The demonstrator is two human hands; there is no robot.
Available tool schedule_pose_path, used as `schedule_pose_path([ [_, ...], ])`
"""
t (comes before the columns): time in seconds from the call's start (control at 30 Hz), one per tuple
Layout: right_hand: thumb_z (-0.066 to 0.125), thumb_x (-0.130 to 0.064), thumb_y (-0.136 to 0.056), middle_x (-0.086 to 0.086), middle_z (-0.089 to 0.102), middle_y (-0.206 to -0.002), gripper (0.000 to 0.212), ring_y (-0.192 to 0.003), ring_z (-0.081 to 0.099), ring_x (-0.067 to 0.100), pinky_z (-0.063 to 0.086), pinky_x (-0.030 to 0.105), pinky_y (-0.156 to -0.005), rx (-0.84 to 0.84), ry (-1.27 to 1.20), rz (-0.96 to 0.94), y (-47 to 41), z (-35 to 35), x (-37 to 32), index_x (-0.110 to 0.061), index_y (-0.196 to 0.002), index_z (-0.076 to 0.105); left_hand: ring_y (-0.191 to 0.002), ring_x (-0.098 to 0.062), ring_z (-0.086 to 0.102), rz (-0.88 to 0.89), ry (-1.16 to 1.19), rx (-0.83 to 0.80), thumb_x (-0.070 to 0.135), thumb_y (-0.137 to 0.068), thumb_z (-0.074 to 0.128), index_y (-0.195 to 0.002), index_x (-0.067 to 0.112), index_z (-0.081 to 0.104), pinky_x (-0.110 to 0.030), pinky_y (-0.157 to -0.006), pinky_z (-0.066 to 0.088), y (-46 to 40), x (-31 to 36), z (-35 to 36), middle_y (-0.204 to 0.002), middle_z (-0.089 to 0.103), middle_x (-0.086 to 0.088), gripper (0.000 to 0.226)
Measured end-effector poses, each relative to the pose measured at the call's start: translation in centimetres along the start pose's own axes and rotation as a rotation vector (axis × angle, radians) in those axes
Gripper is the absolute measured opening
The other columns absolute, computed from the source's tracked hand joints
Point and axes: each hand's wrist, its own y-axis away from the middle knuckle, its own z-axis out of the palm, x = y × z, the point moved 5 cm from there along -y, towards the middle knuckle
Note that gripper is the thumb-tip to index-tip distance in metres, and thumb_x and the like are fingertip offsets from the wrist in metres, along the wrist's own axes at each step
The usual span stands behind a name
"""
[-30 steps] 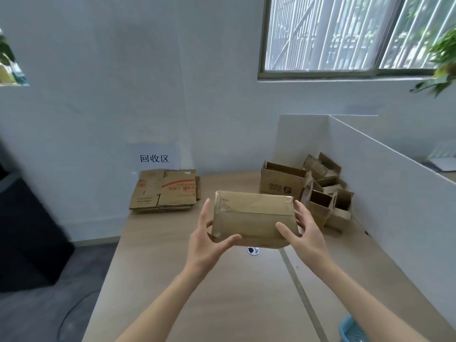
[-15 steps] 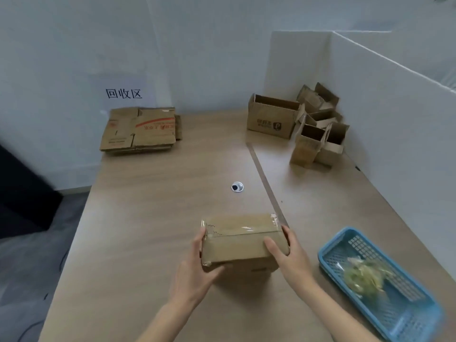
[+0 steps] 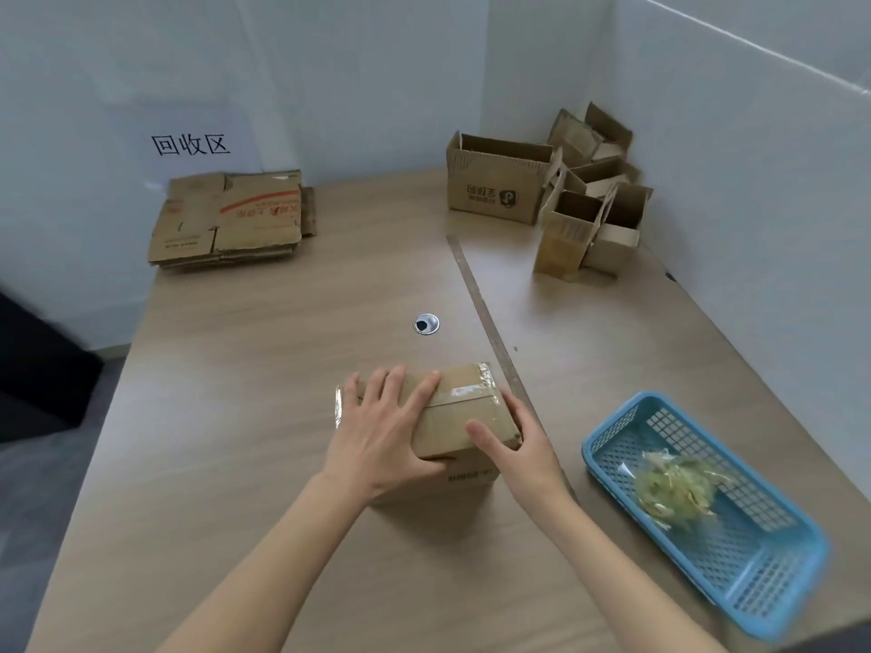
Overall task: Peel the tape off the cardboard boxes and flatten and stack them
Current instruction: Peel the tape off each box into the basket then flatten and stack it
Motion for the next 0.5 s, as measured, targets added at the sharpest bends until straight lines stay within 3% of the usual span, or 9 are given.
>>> schedule_pose_path([
  [0.07,0.088,-0.064,-0.063,-0.02,0.063,-0.135,0.091,-0.122,0.06,0.0,0.053,0.025,-0.099,-0.003,-0.063,0.014,0.7,-0.6,1.0,-0.037,-0.142,0.051,-0.143,-0.028,0.025,-0.001,-0.02,0.008,0.096,-0.062,0.037,-0.16,0.04,0.007,-0.056,-0.12,0.011,-0.2,-0.3,0.1,-0.152,0.031,-0.007,0.117],
  [0.27,0.085,-0.018,-0.081,-0.019,0.075,-0.108,0.04,-0.105,0.07,0.001,0.056,0.019,-0.089,0.184,-0.043,-0.05,2.2,-2.4,2.2,-0.036,-0.113,0.071,-0.144,-0.029,0.021,-0.003,-0.022,-0.017,0.1,-0.062,0.03,-0.16,0.042,-0.003,-0.057,-0.121,0.008,-0.7,0.3,0.3,-0.154,0.025,-0.007,0.118],
  [0.4,0.083,-0.022,-0.084,-0.017,0.078,-0.093,0.021,-0.091,0.073,0.002,0.054,0.011,-0.077,0.243,-0.008,-0.11,2.4,-3.9,1.8,-0.039,-0.094,0.077,-0.146,-0.028,0.019,-0.016,-0.009,-0.022,0.101,-0.062,0.029,-0.16,0.043,-0.002,-0.055,-0.122,0.005,-0.8,0.3,0.3,-0.155,0.024,-0.006,0.118],
  [0.5,0.083,-0.029,-0.084,-0.016,0.078,-0.091,0.018,-0.09,0.073,0.003,0.057,0.018,-0.079,0.231,-0.005,-0.106,2.3,-4.4,1.7,-0.044,-0.093,0.077,-0.146,-0.028,0.019,-0.005,-0.005,-0.015,0.1,-0.063,0.03,-0.16,0.042,0.0,-0.055,-0.122,0.005,-0.8,0.4,0.3,-0.155,0.026,-0.006,0.118],
])
